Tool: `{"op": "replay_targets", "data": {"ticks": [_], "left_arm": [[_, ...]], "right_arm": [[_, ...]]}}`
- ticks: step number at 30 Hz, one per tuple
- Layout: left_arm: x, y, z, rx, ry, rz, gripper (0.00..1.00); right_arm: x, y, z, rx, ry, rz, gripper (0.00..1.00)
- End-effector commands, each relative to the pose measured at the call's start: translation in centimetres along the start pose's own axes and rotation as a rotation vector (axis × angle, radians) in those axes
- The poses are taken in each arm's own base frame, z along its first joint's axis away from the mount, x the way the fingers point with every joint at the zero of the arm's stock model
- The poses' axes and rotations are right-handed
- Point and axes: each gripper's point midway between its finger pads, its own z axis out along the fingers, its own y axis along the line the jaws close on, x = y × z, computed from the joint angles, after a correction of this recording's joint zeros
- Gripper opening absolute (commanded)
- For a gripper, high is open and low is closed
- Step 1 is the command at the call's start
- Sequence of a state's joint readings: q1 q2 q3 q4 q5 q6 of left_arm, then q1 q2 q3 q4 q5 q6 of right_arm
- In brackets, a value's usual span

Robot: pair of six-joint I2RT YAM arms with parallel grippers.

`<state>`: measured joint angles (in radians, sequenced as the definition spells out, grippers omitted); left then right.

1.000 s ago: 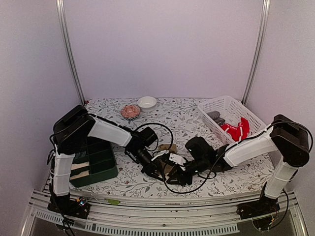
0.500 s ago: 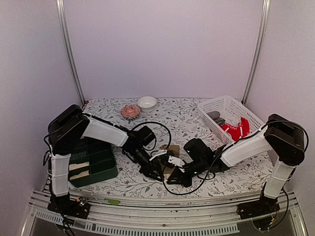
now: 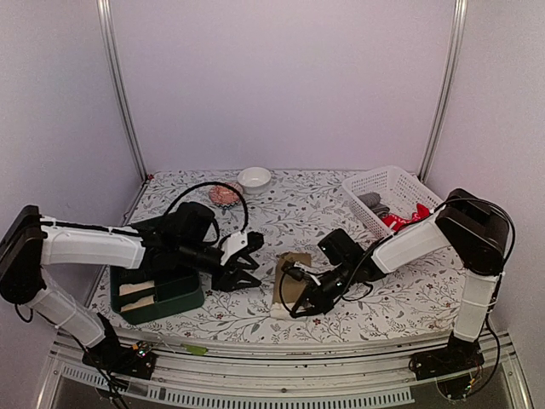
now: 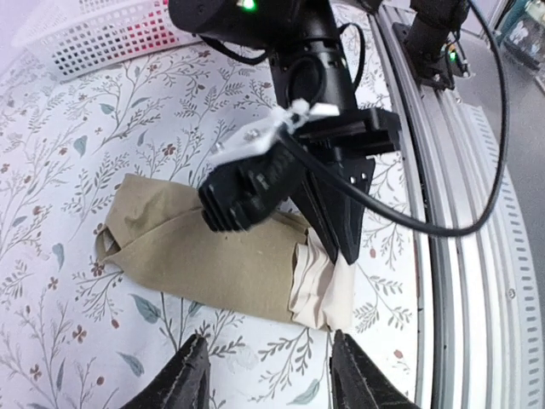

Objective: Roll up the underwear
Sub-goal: Roll the underwear at the center of the board.

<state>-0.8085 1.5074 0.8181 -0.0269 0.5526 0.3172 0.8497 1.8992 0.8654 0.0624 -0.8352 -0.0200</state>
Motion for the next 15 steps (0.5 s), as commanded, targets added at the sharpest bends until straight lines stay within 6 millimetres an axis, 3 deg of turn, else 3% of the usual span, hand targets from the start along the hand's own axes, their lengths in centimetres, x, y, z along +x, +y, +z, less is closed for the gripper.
{"op": "replay_targets", "data": {"ticks": [1,7,15], "left_arm": [[-0.1,-1.3,-1.4,-0.143,-0.055,0.126,0.5],[2.9,-4.8,0.2,-0.125,0.015,0.191,0.49],[3.4,-6.4,5.0,-0.09,0.076,0.303,0.46]], "right_arm": [[0.4,0.5,-0.1,-0.129,0.042,0.16,0.0],[0.6,-0.4,0.1,-0.218,0.054,0.297,0.0],[1.4,-2.1,0.8,-0.234,0.086,0.407,0.0]]}}
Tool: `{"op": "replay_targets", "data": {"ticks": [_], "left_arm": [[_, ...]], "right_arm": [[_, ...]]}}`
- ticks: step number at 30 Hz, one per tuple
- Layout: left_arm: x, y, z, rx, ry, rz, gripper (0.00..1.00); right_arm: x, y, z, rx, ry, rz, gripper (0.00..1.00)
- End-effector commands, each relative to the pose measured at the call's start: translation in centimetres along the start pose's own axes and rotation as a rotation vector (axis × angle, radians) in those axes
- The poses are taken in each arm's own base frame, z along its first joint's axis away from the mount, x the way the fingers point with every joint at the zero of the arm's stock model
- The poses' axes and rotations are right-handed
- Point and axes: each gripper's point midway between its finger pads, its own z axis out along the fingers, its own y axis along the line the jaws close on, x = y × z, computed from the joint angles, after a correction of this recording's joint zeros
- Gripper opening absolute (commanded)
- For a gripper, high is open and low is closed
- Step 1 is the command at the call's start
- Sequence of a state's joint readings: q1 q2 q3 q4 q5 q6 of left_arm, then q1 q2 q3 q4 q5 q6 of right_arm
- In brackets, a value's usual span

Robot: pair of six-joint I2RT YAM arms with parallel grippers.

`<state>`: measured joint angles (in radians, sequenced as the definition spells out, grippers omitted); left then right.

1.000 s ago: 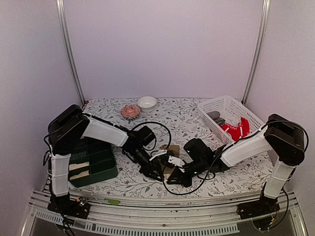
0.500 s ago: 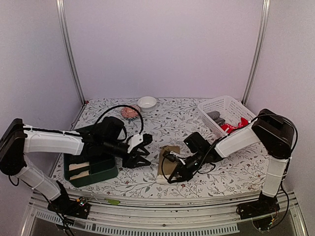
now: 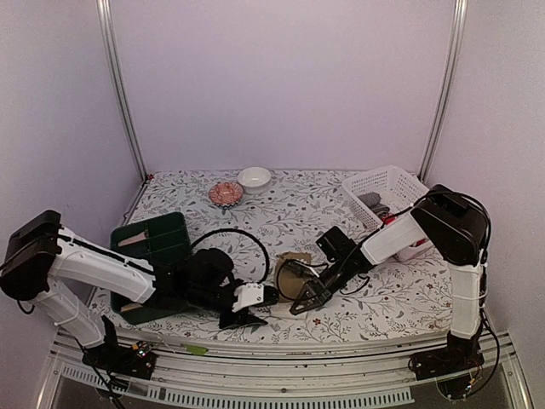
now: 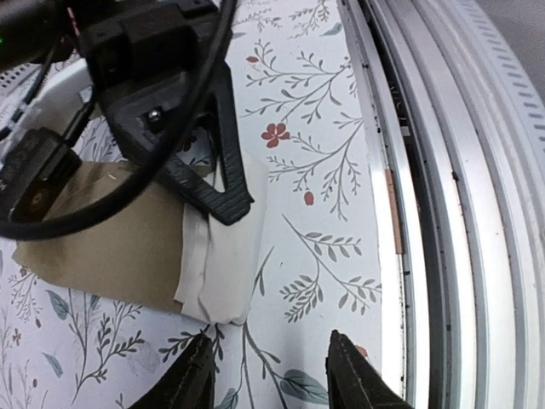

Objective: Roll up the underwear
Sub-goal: Roll the underwear at the center of the board.

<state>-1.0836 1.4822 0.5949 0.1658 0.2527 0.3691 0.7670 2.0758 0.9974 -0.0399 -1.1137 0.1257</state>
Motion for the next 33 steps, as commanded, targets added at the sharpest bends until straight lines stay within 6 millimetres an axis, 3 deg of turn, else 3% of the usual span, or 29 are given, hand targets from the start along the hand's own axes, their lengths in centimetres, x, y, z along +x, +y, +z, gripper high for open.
{"op": "replay_targets", "data": {"ticks": [1,8,14,22,26,29,33], "left_arm": [[-2.0,0.5,2.2,-0.04,-0.027,0.095,0.45],[-2.2,1.5,4.4,-0.088,-0.008,0.156,0.44],[-1.2,1.1,6.2,-0.047,0.033,0.197,0.4],[1.8,0.3,7.9,0.018,0.156,0.18,0.07],[2.0,-1.4,7.4,0.132,0.166,0.106,0.0],[2.4,-2.2,7.1,0.196,0.196,0.039,0.0],[2.1,-2.4,6.8,0.273,0.205,-0.059,0.0]], "right_arm": [[1.0,-2.0,0.5,0.003,0.035,0.114,0.0],[1.3,-2.5,0.7,0.007,0.047,0.141,0.0],[1.2,-2.8,0.7,0.014,0.049,0.15,0.0],[0.1,-2.4,-0.2,0.078,0.011,0.076,0.01],[-1.8,-1.3,-2.5,0.168,-0.066,-0.005,0.28],[-3.4,-0.1,-5.2,0.265,-0.156,-0.088,0.36],[-3.7,1.2,-8.4,0.428,-0.266,-0.194,0.39]]}}
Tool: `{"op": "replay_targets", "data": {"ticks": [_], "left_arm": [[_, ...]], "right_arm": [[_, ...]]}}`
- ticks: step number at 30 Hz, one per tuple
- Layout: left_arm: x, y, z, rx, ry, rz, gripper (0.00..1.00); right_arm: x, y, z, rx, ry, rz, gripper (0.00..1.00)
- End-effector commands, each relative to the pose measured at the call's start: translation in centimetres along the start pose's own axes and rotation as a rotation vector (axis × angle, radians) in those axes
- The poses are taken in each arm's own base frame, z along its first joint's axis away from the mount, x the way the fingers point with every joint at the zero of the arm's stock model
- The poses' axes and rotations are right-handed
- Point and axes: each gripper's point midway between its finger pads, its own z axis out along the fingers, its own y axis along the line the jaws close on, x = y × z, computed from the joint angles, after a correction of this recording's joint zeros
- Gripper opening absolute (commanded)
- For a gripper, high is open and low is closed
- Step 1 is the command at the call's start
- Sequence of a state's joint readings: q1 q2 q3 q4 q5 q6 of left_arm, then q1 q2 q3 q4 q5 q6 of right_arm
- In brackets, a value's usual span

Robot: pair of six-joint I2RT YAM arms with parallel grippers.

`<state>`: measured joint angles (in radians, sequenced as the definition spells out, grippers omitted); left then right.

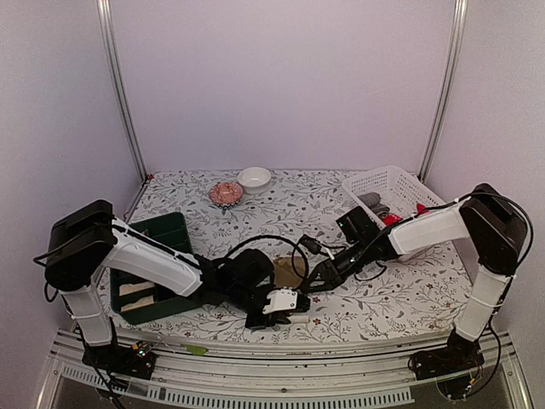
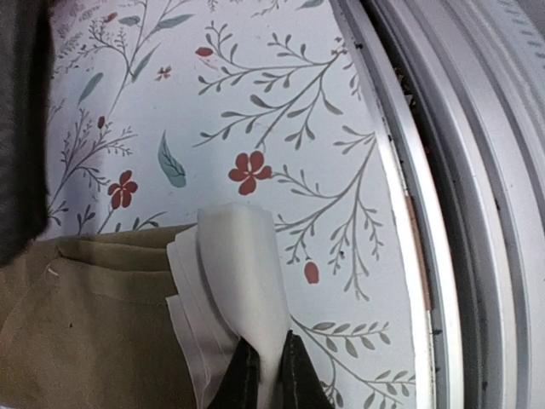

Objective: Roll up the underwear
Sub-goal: Roll the underwear at the center of the board.

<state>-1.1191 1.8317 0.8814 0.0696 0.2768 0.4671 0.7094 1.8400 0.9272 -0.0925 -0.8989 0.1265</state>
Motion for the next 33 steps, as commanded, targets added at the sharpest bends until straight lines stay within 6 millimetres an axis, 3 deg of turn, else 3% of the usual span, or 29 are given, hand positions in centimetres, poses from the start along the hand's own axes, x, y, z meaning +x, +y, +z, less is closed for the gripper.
{"op": "replay_targets", "data": {"ticks": [1,5,9,17,25,33], "left_arm": [[1.9,-2.4,0.1,0.198,0.074,-0.162,0.0],[1.2,-1.6,-0.1,0.306,0.058,-0.282,0.0],[2.4,-1.1,0.5,0.431,0.095,-0.424,0.0],[4.0,-0.6,1.5,0.557,0.118,-0.577,0.0],[4.9,-0.4,1.9,0.58,0.134,-0.609,0.0],[5.6,-0.1,1.5,0.575,0.143,-0.641,0.0]], "right_arm": [[-1.6,-0.5,-3.8,0.226,-0.152,-0.139,0.39],[0.0,0.5,-5.9,0.285,-0.23,-0.198,0.4],[1.0,2.5,-6.6,0.313,-0.275,-0.289,0.43],[3.8,4.2,-2.0,0.317,-0.15,-0.408,0.44],[1.8,3.1,0.8,0.363,-0.06,-0.611,0.45],[1.9,2.2,3.7,0.323,0.037,-0.679,0.43]]}}
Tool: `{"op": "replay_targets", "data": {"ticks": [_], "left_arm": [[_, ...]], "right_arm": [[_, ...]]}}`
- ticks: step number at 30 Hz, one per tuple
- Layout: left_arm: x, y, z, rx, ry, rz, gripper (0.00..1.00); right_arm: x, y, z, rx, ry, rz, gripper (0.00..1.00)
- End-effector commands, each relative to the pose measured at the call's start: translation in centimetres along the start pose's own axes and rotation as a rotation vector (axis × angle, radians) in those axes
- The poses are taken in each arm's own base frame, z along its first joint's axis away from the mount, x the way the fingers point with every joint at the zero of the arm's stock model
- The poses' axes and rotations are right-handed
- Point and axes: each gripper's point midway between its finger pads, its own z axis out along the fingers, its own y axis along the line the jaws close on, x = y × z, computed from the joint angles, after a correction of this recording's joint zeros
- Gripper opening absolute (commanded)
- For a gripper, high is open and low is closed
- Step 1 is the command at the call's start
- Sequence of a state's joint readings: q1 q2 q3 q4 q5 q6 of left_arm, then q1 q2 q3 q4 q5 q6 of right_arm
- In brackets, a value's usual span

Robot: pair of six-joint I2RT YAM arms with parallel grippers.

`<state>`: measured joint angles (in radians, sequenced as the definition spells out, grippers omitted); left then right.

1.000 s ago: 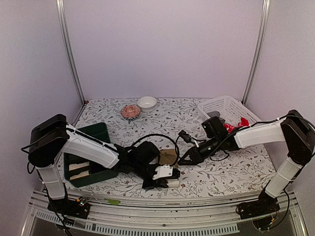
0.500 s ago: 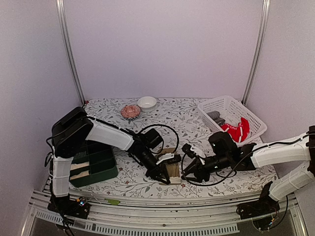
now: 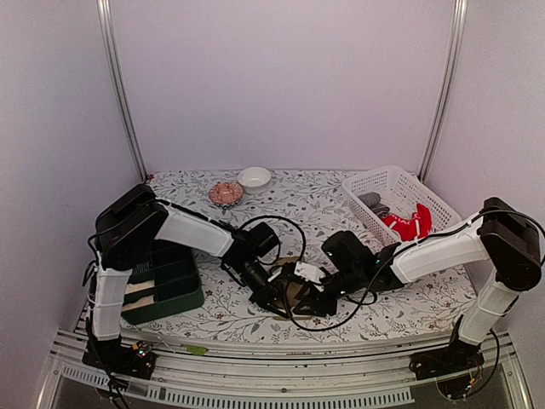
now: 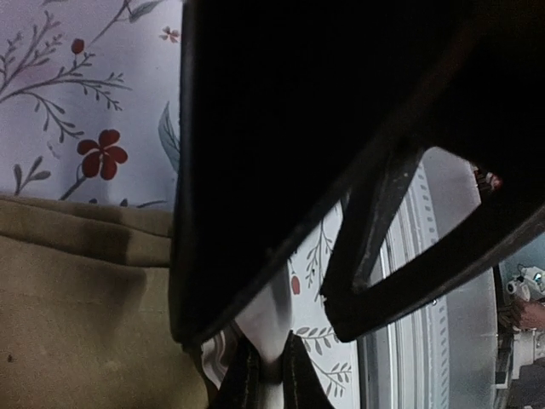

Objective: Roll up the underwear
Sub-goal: Roll the underwear at the center of the board.

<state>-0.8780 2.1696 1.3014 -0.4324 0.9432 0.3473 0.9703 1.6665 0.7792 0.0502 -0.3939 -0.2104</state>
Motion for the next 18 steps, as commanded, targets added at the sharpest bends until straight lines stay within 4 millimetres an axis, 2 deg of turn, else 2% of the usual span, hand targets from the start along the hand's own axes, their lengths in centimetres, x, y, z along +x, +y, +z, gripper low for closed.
{"op": "replay_targets", "data": {"ticks": [1,9,15,18], "left_arm": [[5.3,1.9,0.5,-0.055,0.13,-0.151,0.0],[6.5,1.4,0.2,-0.05,0.139,-0.195,0.0],[6.5,1.4,-0.1,-0.06,0.134,-0.188,0.0],[6.3,1.3,-0.5,-0.071,0.123,-0.176,0.0]], "right_arm": [[-0.1,0.9,1.2,-0.047,0.023,-0.09,0.43],[0.1,2.9,2.1,-0.106,0.038,-0.146,0.44],[2.0,2.9,3.1,-0.108,0.088,-0.118,0.43],[2.7,2.9,3.1,-0.106,0.101,-0.104,0.37]]}}
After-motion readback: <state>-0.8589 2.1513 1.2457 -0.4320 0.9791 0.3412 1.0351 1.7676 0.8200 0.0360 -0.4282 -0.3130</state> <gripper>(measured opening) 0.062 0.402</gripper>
